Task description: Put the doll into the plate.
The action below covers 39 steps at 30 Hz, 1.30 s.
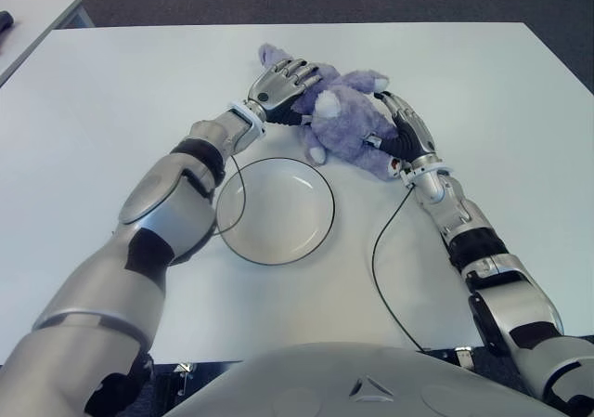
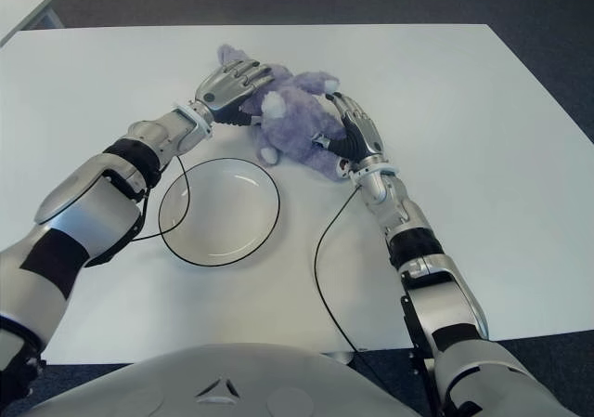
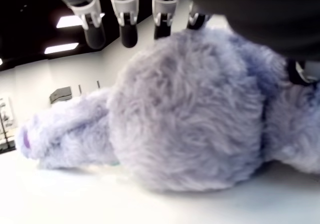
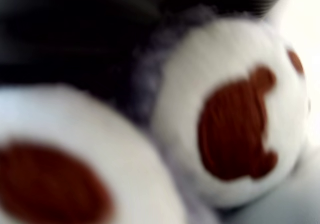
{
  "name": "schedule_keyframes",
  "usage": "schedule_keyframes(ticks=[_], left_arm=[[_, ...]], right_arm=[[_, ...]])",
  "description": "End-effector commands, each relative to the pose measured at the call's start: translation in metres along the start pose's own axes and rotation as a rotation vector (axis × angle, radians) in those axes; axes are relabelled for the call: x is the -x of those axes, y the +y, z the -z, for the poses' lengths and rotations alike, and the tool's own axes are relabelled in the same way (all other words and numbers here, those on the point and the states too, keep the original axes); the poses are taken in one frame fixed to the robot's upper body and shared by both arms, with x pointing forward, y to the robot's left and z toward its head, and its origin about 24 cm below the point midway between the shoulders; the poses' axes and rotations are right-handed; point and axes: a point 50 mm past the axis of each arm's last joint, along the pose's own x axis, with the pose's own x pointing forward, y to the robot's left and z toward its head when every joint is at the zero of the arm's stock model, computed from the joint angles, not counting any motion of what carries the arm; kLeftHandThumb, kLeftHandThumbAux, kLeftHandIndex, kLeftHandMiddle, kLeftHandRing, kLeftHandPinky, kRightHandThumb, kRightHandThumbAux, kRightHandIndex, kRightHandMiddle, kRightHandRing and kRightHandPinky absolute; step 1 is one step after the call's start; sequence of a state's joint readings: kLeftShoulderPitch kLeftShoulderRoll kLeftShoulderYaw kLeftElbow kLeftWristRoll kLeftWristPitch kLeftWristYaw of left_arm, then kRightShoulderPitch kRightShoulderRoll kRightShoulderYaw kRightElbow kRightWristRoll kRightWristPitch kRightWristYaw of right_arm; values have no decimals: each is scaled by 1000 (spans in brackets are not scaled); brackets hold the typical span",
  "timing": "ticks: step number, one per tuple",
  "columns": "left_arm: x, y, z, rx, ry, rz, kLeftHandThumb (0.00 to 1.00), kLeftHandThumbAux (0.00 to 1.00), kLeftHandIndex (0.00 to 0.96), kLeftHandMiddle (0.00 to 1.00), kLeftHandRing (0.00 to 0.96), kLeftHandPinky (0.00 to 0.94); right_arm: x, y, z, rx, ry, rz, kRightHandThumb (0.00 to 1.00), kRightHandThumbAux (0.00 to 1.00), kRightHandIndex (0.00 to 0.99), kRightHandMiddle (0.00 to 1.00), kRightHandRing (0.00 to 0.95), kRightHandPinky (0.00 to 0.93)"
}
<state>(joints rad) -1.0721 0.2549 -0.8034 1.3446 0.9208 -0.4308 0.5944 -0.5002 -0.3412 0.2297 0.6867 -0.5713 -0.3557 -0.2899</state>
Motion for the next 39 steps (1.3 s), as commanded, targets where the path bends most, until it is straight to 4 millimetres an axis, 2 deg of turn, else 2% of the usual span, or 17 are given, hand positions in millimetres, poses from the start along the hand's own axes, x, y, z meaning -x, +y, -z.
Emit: schedule_keyframes(ticks=[1,3,4,12,13,14,15,16,21,22,23,27,32,35,37,38,39], left_arm=[[0,-25,-33,140,-10,58,297,159,0,0,0,3],[-1,-26,-37,204,17,64,318,166,0,0,0,48],[-1,-27,-38,231,27,68,393,205,0,0,0,120],[-3,-35,-50,368,84,116,530,248,0,0,0,198],[-4,-38,-53,380,99,126,552,252,0,0,38,237],[-4,-39,-56,387,109,132,575,260,0,0,98,268],[-4,-41,-58,396,127,145,579,261,0,0,108,273],[-4,-43,-59,402,137,152,597,268,0,0,116,276],[-5,-46,-58,435,205,198,645,282,0,0,156,336],[-5,-47,-58,438,214,204,654,292,0,0,176,355],[-6,-46,-58,440,222,208,657,294,0,0,181,359],[-8,-46,-57,447,251,234,663,315,0,58,209,383],[-7,-48,-57,489,299,260,716,354,173,393,439,485],[-7,-49,-56,504,308,256,736,364,290,451,470,515],[-5,-50,-56,510,312,251,761,392,450,497,488,484],[-5,-50,-55,511,313,250,740,603,440,504,487,476],[-4,-51,-55,511,314,249,736,639,438,506,487,475]], right_arm=[[3,35,-6,-89,68,-67,244,436,0,0,0,54],[2,38,-6,-119,89,-57,241,432,0,0,0,52],[1,39,-6,-130,98,-52,233,434,0,0,0,39],[-14,39,-6,-179,168,-11,244,470,0,0,17,135],[-18,39,-6,-210,196,2,269,500,0,87,135,243],[-20,39,-7,-233,215,9,312,545,87,241,330,416],[-23,40,-7,-258,240,14,321,552,102,267,363,445],[-25,40,-7,-272,255,15,335,567,164,379,461,550],[-33,40,-5,-341,338,-8,381,586,310,541,596,684],[-34,40,-5,-355,353,-14,608,682,394,598,641,726],[-35,40,-4,-370,369,-23,665,706,416,613,652,737],[-36,41,-2,-426,416,-41,693,712,430,677,707,769],[-37,45,-3,-459,451,-67,702,711,436,747,775,807],[-37,46,-5,-473,454,-71,704,711,437,763,788,809],[-38,47,-7,-489,450,-62,708,710,439,779,799,819],[-38,47,-8,-493,448,-58,709,710,440,785,802,824],[-38,46,-8,-499,446,-53,709,710,440,786,803,825]])
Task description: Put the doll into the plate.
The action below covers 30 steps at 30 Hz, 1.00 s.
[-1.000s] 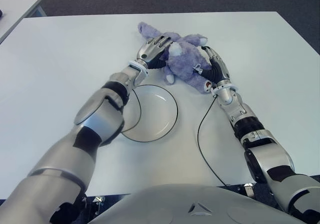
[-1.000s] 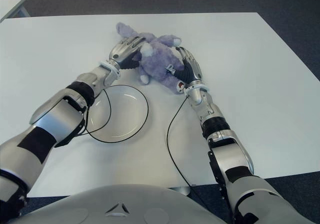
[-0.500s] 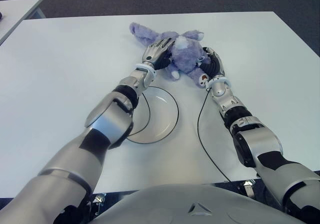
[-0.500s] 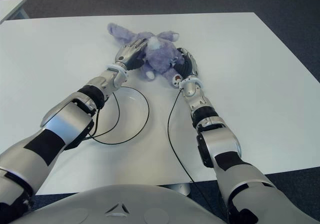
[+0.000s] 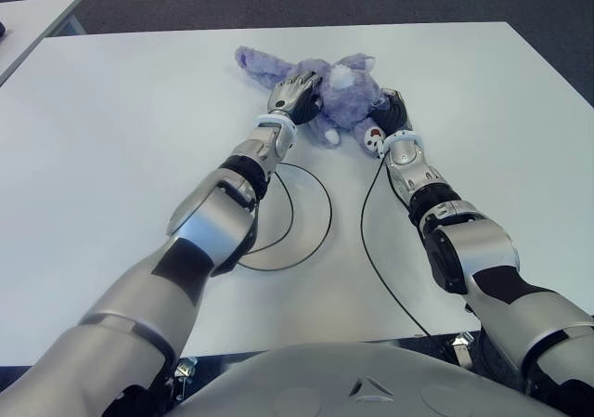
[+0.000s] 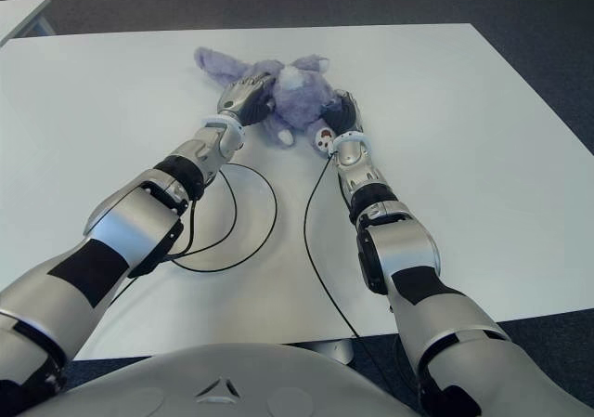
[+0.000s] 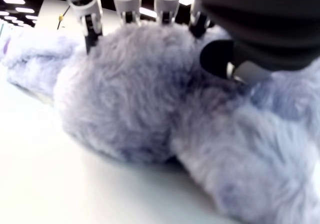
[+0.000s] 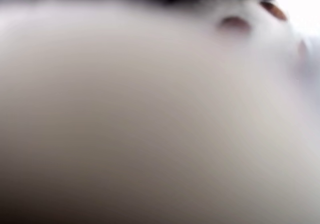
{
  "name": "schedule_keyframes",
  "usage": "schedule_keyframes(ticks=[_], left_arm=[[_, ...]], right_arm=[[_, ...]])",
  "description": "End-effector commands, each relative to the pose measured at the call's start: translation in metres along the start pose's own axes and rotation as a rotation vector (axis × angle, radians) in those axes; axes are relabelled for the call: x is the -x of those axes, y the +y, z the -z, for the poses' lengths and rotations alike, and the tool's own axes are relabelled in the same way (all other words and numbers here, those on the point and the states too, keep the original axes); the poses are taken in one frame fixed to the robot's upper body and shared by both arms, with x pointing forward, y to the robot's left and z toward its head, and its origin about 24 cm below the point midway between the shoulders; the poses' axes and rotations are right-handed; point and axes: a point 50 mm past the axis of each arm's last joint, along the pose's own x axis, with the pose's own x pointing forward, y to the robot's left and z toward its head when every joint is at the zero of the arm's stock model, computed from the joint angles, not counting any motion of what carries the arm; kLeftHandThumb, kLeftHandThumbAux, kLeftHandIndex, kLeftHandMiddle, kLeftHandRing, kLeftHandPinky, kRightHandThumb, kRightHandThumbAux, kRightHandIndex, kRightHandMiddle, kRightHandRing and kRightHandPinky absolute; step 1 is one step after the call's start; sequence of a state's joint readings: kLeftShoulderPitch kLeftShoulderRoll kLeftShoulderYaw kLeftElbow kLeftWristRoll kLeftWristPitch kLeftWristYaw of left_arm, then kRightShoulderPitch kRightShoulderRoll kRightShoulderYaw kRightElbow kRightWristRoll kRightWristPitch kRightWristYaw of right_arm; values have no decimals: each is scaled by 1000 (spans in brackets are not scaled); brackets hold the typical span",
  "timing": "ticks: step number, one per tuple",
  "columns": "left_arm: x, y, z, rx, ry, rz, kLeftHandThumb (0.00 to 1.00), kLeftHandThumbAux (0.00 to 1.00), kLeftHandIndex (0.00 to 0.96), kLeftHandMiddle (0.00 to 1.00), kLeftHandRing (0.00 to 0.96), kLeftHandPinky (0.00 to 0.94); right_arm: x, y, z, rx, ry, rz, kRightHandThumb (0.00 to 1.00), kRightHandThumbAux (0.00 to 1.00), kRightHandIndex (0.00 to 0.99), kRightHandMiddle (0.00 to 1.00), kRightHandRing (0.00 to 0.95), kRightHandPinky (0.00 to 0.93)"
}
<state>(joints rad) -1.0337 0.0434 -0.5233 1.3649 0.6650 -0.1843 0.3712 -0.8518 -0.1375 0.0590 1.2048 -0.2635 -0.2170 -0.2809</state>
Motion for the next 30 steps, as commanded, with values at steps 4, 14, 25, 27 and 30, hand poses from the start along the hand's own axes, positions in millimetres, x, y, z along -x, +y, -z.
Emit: schedule_keyframes(ticks=[4,14,25,27,30], left_arm=[[18,-43,3,38,25,178,849,653,466,461,487,471],[17,-39,7,51,64,177,841,663,403,521,677,683],[15,-36,7,86,83,154,844,663,407,550,770,796],[15,-35,6,83,82,141,844,665,405,548,776,804],[13,-32,5,77,82,122,845,666,401,544,782,807]], right_arm=[[11,27,10,-77,78,-87,713,709,441,800,814,832],[8,20,8,-167,72,-39,720,709,441,820,833,852],[6,11,9,-188,60,-4,725,708,441,821,835,852],[5,9,8,-195,54,2,726,708,441,822,835,852],[2,3,4,-207,34,15,726,708,441,823,836,852]])
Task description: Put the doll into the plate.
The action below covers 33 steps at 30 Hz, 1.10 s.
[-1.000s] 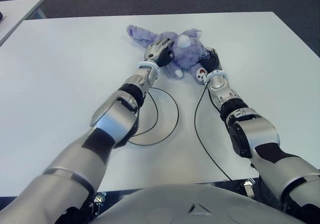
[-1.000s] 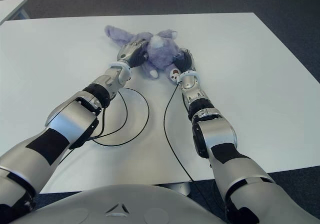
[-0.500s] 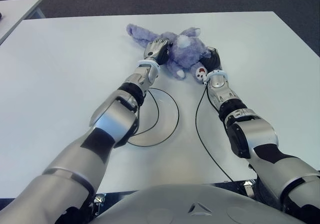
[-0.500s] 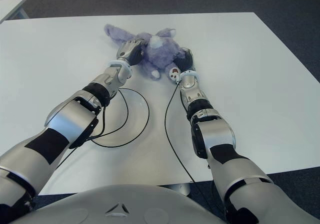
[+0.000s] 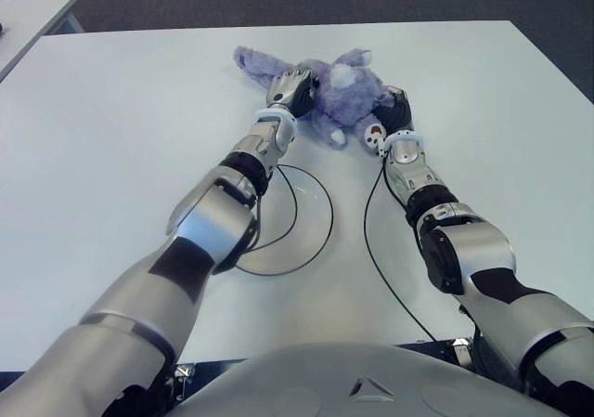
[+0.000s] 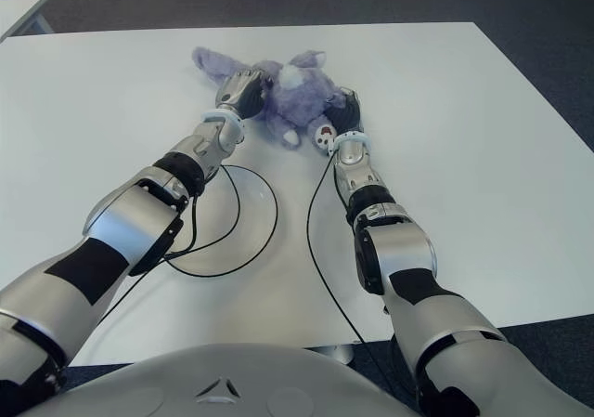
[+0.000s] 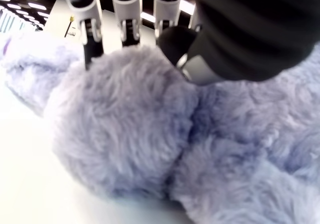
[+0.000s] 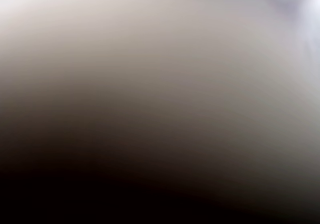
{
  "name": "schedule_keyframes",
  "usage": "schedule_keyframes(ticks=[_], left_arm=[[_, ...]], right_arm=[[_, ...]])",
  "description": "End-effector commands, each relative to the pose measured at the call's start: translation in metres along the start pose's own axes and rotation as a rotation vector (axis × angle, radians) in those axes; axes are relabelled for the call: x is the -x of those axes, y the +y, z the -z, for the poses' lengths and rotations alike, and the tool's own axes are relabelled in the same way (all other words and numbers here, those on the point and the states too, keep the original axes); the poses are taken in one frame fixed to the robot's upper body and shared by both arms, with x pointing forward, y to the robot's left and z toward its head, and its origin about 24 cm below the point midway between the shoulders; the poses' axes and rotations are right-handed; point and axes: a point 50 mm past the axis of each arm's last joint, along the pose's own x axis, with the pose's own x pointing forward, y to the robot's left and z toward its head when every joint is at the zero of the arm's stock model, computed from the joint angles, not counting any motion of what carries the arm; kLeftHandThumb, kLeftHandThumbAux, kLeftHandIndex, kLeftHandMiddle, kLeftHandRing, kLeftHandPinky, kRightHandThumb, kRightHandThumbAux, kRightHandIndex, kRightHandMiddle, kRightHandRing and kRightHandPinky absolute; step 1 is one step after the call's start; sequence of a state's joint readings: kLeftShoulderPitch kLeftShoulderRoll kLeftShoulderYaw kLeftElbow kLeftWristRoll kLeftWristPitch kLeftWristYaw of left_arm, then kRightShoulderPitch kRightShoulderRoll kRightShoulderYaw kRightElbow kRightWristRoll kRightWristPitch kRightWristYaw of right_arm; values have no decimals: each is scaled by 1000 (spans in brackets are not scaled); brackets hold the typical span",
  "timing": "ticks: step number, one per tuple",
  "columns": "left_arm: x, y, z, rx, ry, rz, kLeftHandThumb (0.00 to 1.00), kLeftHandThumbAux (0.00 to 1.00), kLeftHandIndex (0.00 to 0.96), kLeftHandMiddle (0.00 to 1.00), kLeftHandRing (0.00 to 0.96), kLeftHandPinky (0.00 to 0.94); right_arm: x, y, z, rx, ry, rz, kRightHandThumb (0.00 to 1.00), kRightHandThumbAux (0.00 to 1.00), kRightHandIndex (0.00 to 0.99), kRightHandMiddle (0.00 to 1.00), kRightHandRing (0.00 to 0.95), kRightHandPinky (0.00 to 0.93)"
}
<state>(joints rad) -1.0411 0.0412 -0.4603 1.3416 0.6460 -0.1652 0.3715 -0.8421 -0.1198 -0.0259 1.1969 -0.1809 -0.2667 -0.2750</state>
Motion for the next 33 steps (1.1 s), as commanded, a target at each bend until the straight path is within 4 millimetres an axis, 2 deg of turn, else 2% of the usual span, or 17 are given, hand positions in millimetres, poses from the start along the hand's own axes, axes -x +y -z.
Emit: schedule_keyframes(ticks=[1,9,15,33], left_arm=[[17,-38,8,5,58,157,845,666,401,543,785,809],[-1,-3,-1,3,26,47,847,668,398,543,800,821],[-9,20,-7,4,-29,-46,848,668,398,544,806,824],[-18,47,-18,39,-49,-156,852,666,400,545,829,840]], right_arm=[[1,4,2,-43,27,-25,727,708,441,823,836,852],[-7,-11,-24,-32,-123,14,729,708,441,833,845,866],[-8,-15,-38,14,-221,20,729,708,441,842,850,868],[-11,-22,-64,50,-359,39,729,708,441,853,858,872]])
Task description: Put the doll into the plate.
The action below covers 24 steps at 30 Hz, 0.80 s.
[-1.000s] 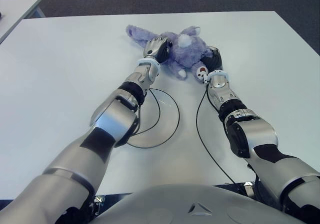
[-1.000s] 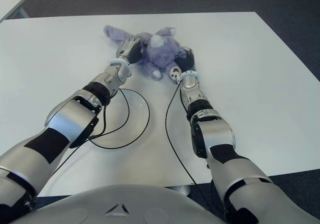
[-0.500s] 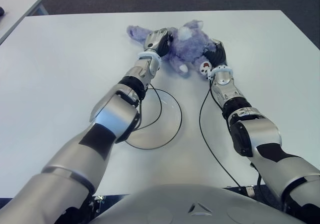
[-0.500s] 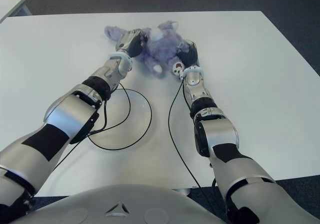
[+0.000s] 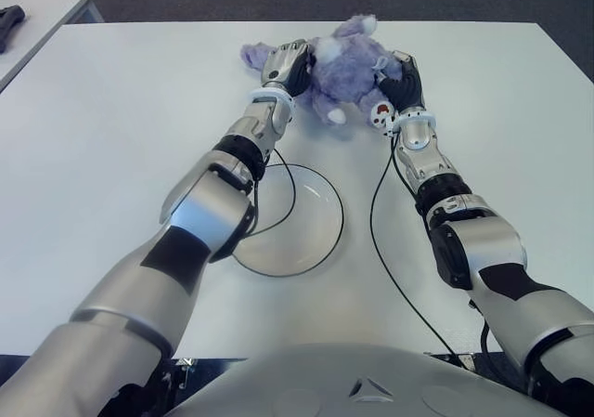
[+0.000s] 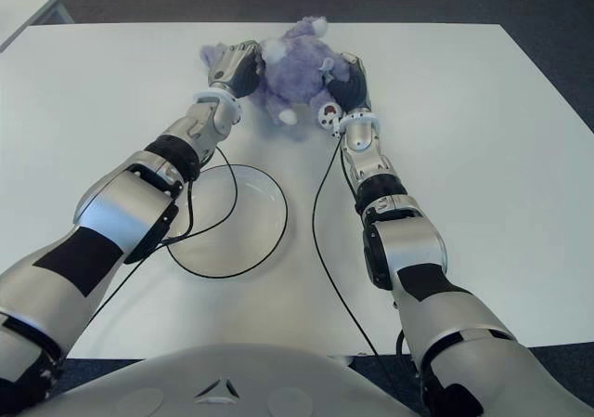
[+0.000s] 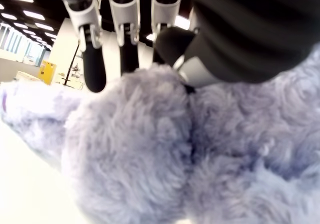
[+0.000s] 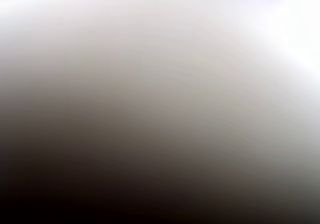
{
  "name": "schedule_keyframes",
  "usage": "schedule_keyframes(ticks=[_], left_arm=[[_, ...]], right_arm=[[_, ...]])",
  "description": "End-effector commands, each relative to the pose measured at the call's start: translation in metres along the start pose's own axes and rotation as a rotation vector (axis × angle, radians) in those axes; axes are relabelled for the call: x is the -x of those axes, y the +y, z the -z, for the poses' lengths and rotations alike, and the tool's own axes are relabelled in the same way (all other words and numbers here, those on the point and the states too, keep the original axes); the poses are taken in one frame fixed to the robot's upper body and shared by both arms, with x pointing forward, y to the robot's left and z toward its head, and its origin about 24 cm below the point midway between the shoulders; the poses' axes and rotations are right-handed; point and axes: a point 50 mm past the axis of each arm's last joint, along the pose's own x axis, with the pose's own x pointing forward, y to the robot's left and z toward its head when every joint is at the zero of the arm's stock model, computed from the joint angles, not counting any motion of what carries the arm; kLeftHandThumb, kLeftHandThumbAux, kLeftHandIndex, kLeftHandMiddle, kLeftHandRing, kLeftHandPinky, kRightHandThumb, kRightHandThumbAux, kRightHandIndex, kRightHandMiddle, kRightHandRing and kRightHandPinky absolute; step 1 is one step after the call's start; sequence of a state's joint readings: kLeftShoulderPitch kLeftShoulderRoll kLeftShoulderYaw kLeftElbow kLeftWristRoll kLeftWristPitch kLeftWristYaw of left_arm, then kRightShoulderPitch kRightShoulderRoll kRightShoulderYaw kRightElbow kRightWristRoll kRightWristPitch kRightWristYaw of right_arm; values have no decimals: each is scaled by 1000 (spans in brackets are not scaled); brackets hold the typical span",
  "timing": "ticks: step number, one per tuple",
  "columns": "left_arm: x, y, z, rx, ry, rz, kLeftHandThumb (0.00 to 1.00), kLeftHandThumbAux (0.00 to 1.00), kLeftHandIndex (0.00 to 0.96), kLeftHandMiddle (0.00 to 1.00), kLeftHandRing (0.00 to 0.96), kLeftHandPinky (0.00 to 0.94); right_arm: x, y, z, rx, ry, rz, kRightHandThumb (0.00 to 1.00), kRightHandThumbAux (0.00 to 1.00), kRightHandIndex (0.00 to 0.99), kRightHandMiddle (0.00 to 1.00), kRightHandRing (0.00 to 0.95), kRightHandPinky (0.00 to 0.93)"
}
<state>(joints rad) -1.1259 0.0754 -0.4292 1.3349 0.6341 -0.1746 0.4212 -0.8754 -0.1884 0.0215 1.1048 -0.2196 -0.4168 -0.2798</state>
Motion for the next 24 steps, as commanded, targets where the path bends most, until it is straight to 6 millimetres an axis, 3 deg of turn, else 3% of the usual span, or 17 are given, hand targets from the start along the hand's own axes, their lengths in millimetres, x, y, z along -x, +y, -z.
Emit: schedule_keyframes(ticks=[1,24], left_arm=[[-7,8,-13,48,-24,-18,852,666,400,545,829,840],[-13,21,-26,53,-55,-95,851,666,401,545,822,824]], right_arm=[[-8,-2,-17,-1,-75,13,729,708,441,853,858,872],[-15,-5,-33,3,-148,17,726,708,441,851,860,870]])
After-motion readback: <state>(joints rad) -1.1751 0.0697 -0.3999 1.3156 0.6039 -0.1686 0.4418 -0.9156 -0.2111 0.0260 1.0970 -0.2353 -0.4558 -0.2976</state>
